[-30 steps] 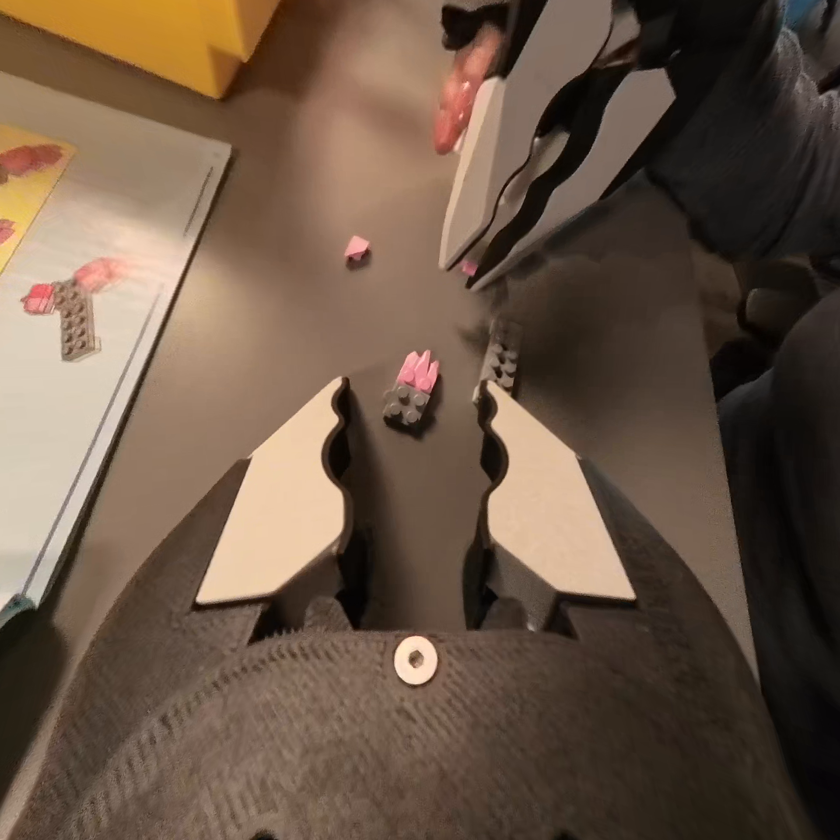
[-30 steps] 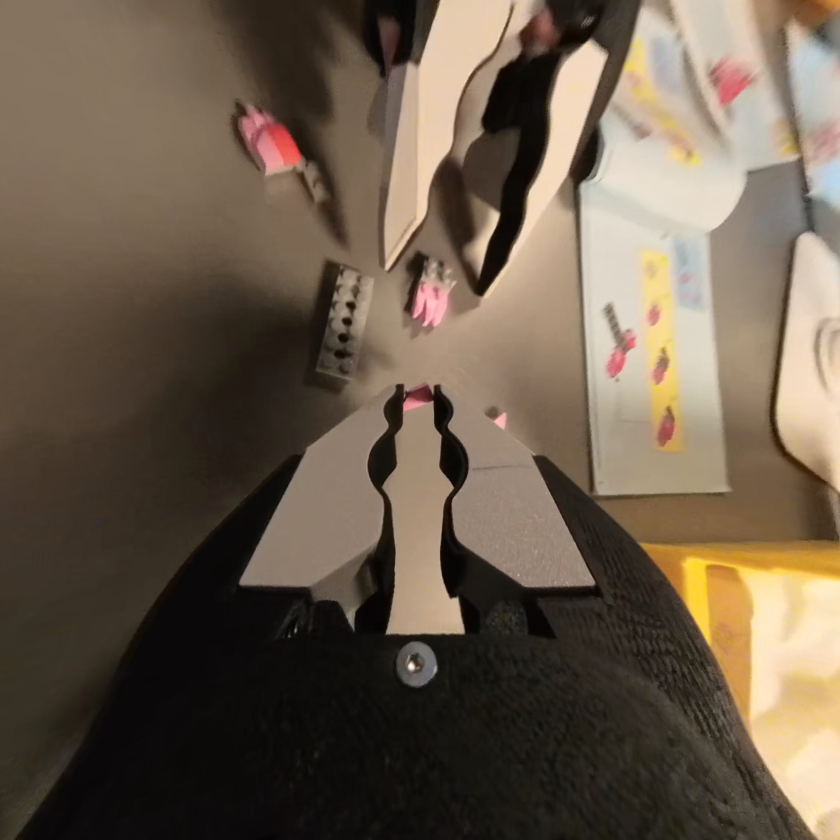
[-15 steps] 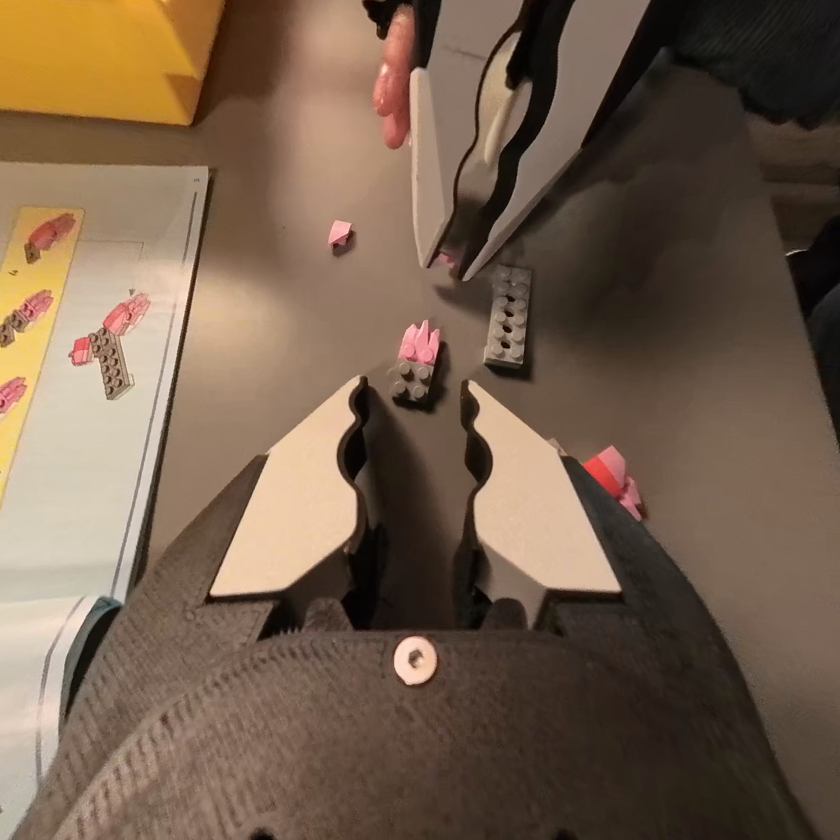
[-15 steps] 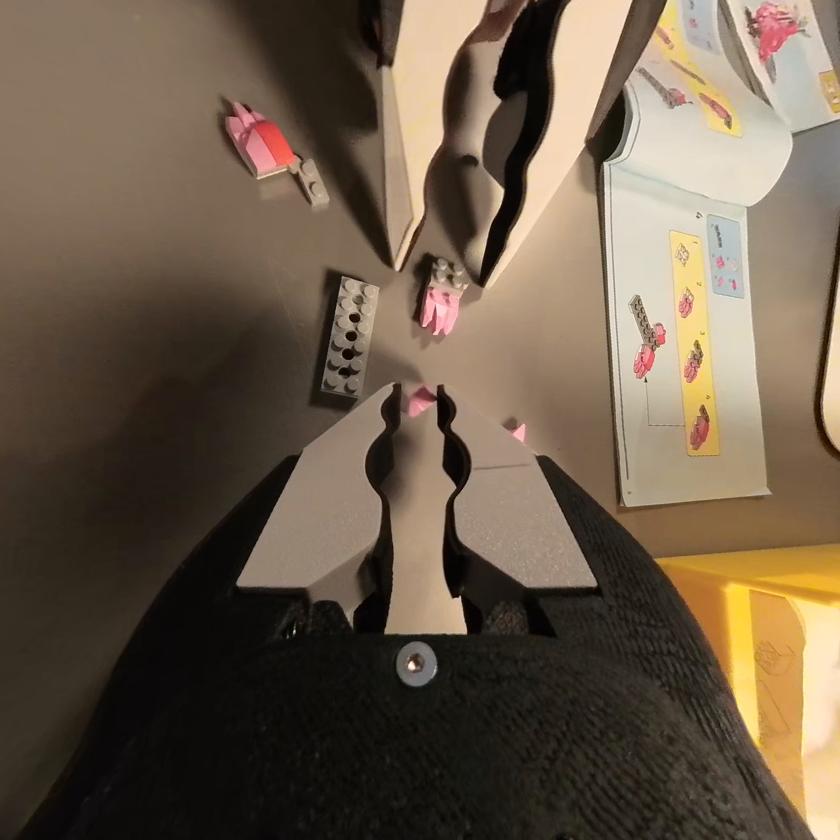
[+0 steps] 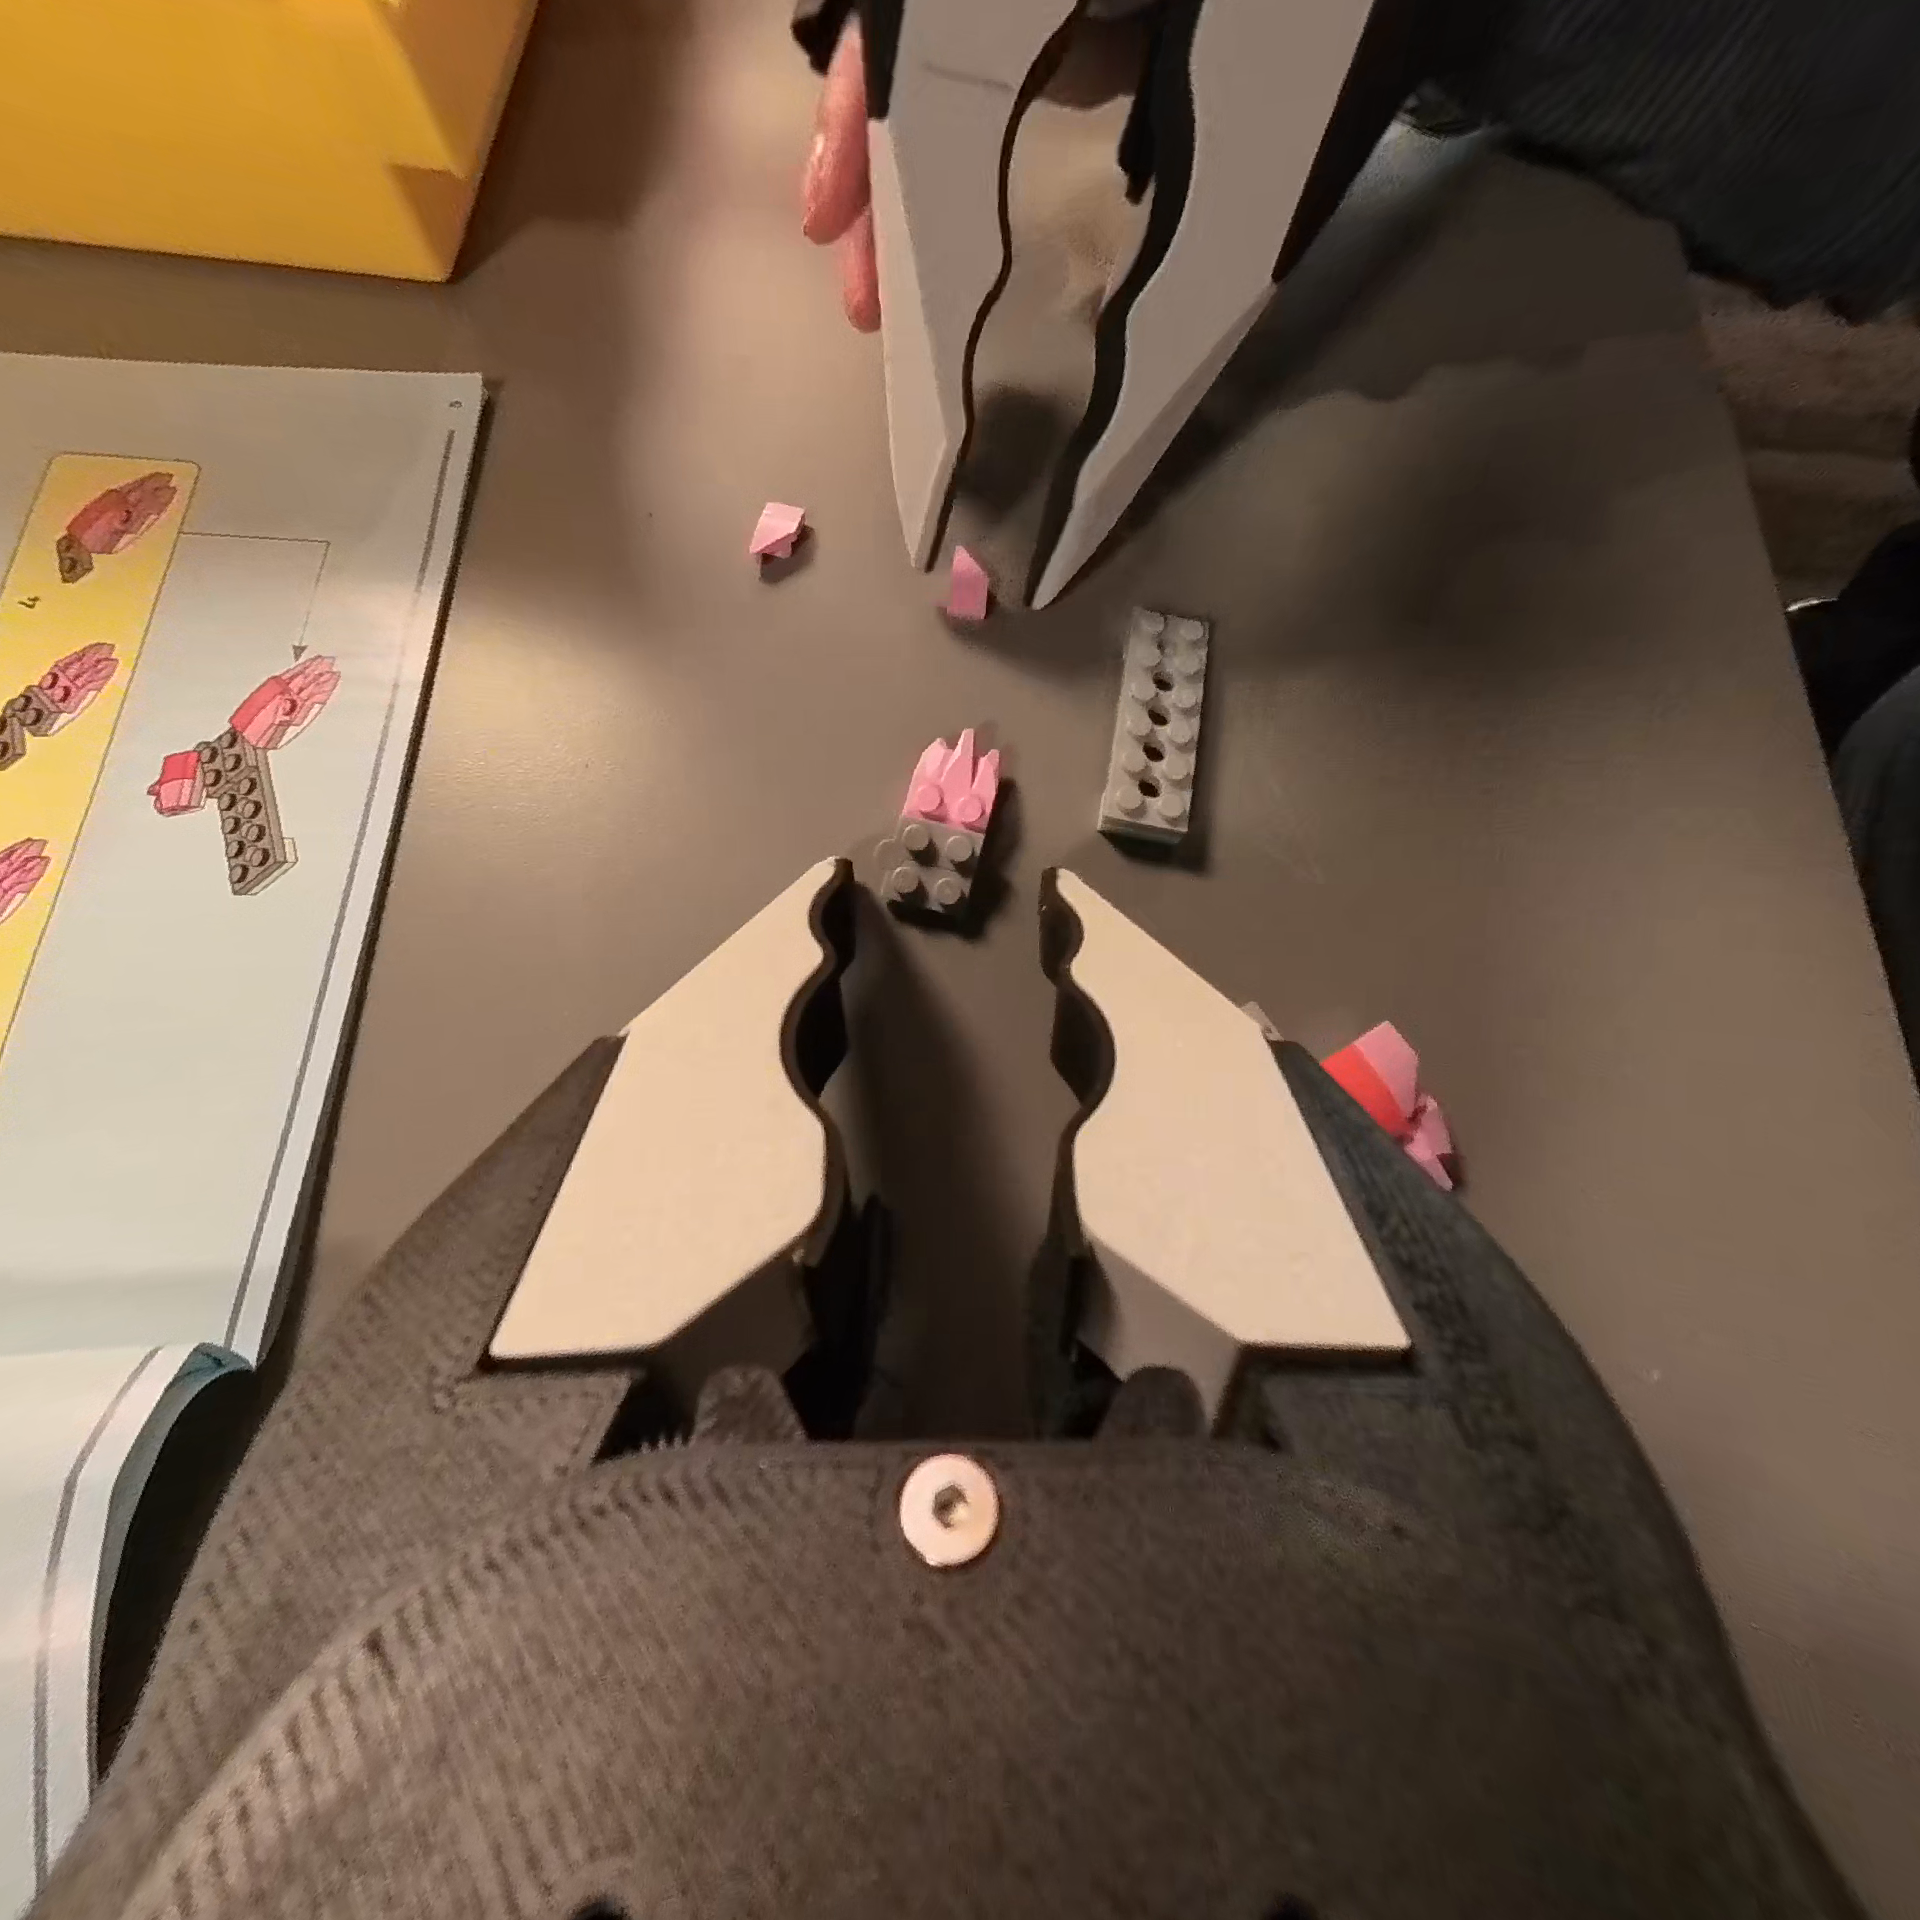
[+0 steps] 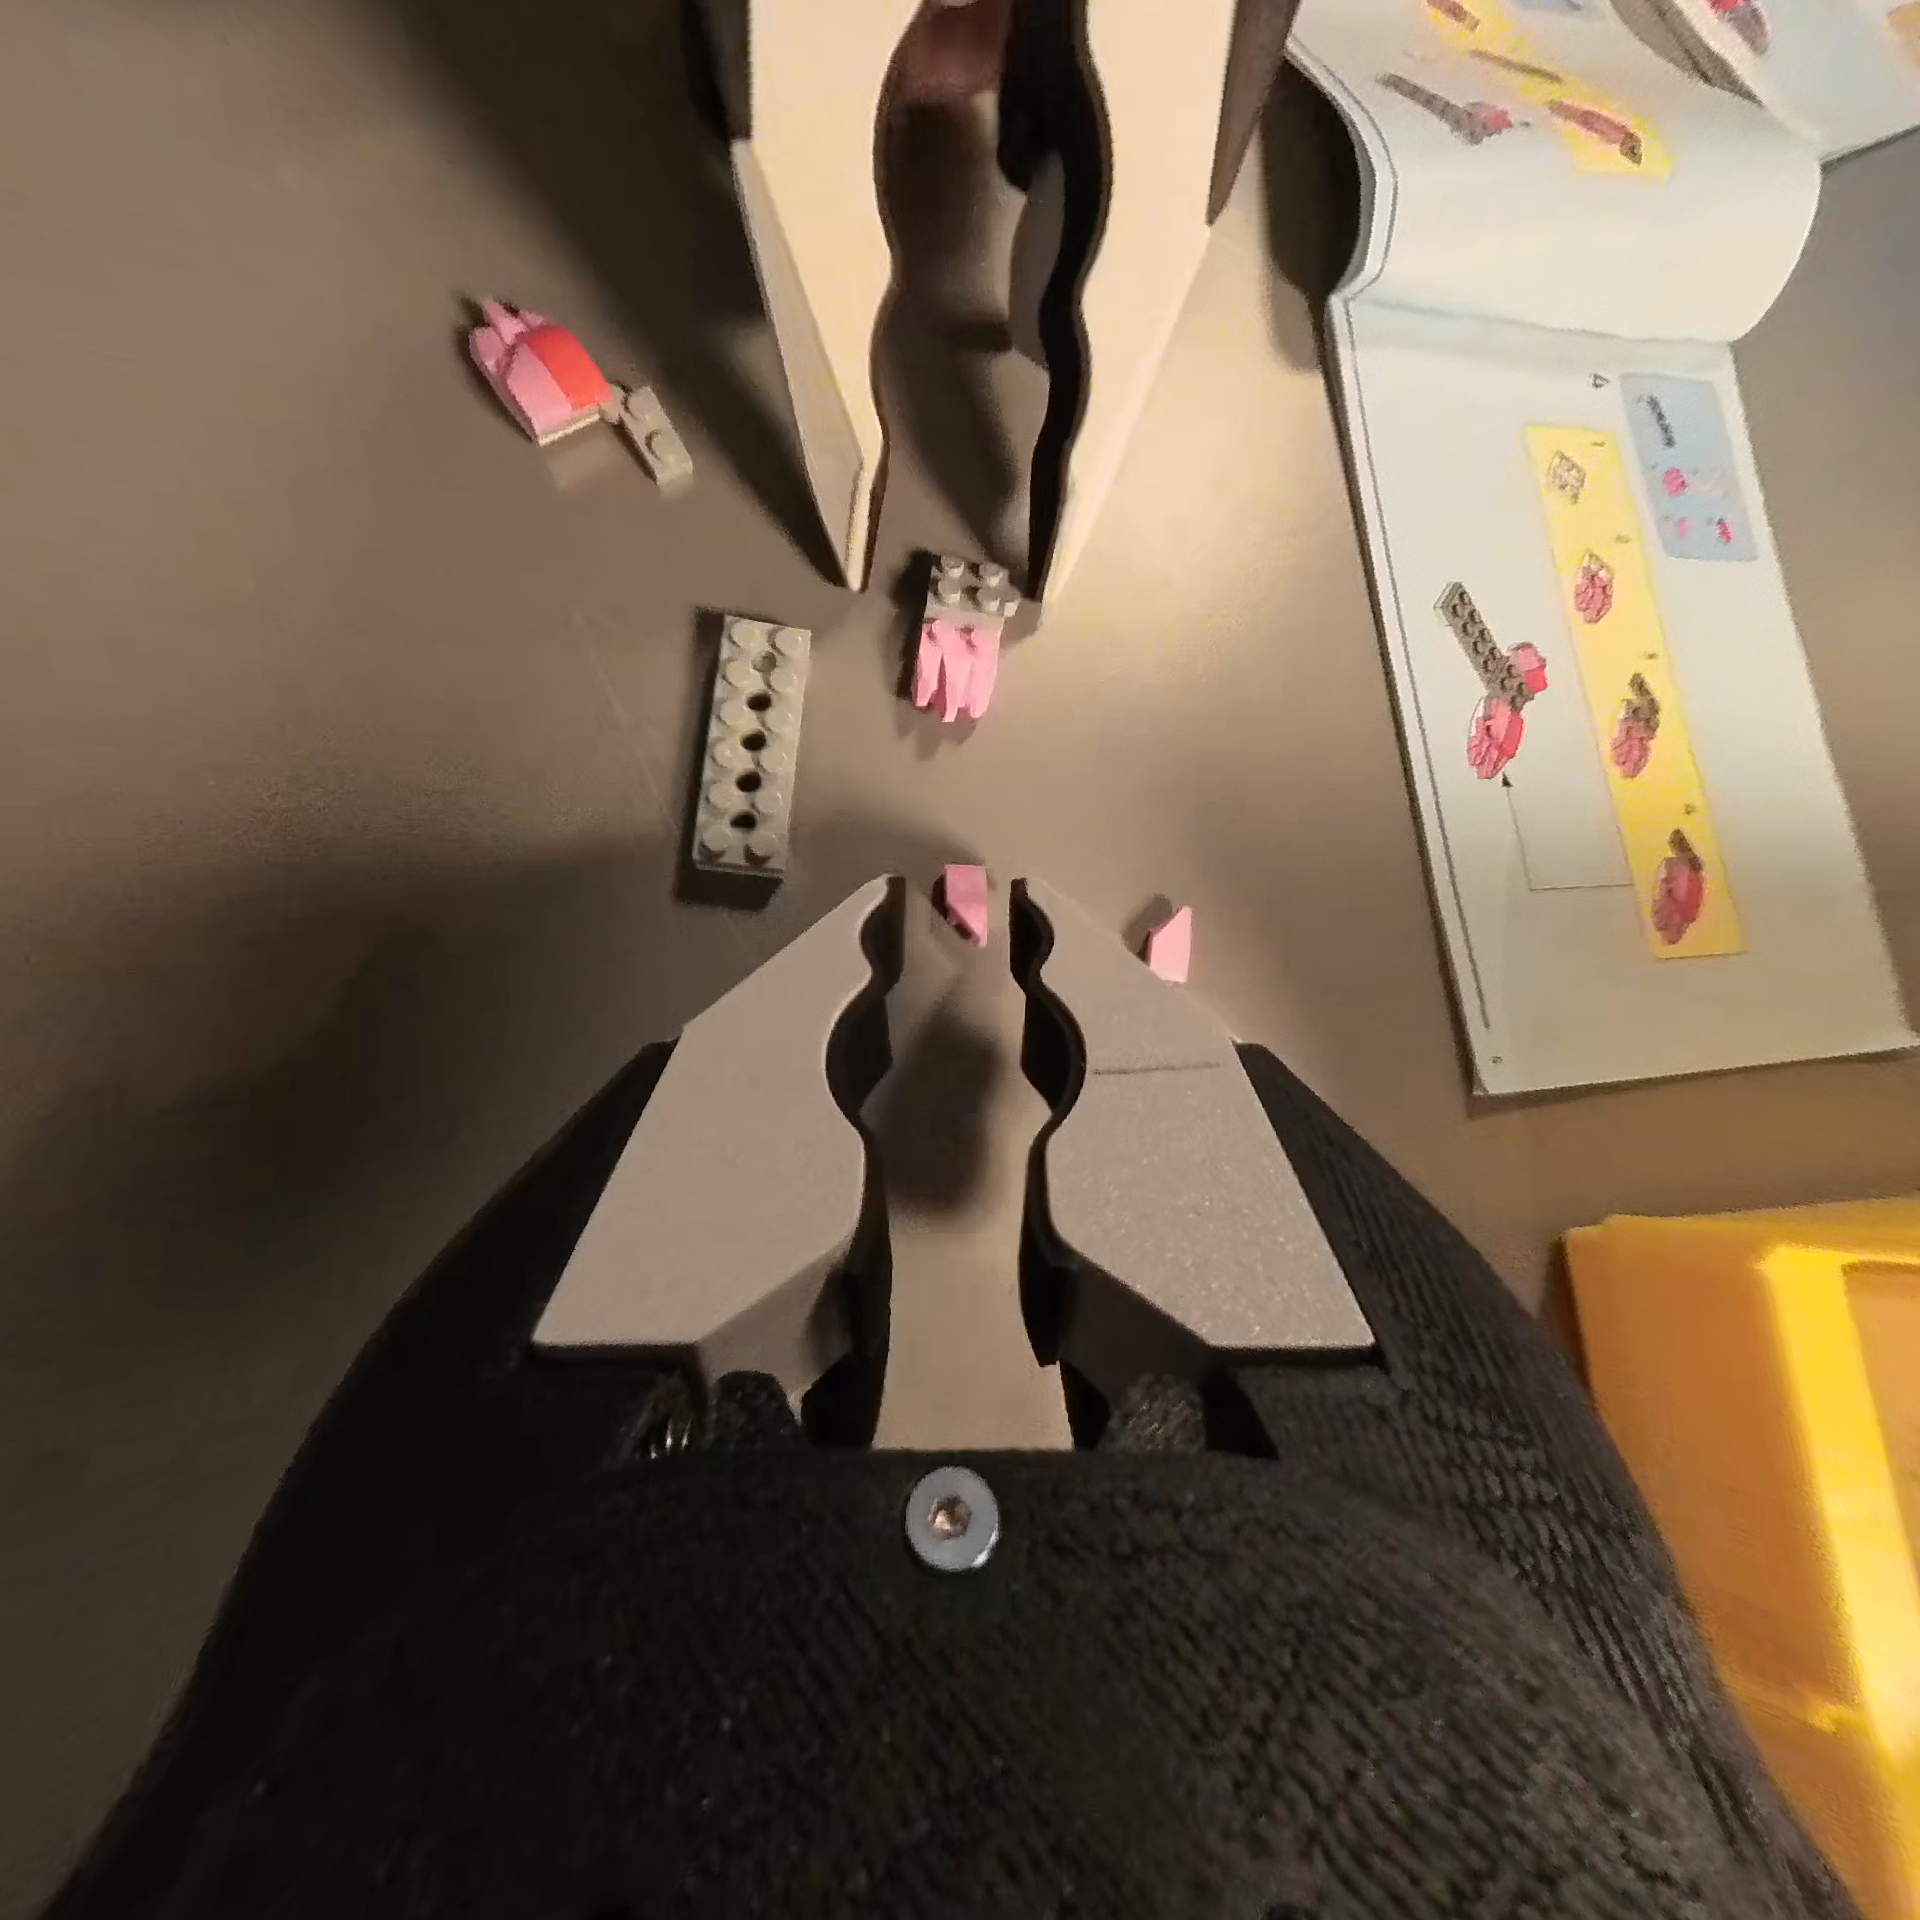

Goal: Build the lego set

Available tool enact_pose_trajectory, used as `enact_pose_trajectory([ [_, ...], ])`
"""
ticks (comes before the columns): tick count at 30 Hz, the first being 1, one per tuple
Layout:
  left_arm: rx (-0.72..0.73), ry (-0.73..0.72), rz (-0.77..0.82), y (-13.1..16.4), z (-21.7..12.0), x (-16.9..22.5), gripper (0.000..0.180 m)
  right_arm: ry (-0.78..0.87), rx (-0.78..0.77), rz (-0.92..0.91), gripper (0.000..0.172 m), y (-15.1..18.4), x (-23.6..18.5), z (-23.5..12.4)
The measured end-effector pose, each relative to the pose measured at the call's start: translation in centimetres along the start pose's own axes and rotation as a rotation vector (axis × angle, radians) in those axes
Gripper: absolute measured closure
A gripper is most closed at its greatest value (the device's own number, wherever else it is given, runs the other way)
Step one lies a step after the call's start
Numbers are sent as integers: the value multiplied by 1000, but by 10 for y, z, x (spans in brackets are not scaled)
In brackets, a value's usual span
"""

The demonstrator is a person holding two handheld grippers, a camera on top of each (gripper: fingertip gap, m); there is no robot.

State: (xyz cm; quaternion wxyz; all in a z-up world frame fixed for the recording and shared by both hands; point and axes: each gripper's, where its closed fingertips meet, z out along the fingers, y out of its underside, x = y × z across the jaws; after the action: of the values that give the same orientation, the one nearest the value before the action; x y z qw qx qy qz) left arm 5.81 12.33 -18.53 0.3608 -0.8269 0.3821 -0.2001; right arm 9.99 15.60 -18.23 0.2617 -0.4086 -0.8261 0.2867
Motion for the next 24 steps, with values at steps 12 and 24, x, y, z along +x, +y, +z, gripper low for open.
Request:
enact_pose_trajectory([
  [12, 0, -4, 6, 2, -2, -1, 155, -37, 37, 111, 166, -1, 4, 4],
  [24, 1, 0, 9, 1, -1, 1, 151, -7, 85, 76, 166, -12, 6, 10],
])
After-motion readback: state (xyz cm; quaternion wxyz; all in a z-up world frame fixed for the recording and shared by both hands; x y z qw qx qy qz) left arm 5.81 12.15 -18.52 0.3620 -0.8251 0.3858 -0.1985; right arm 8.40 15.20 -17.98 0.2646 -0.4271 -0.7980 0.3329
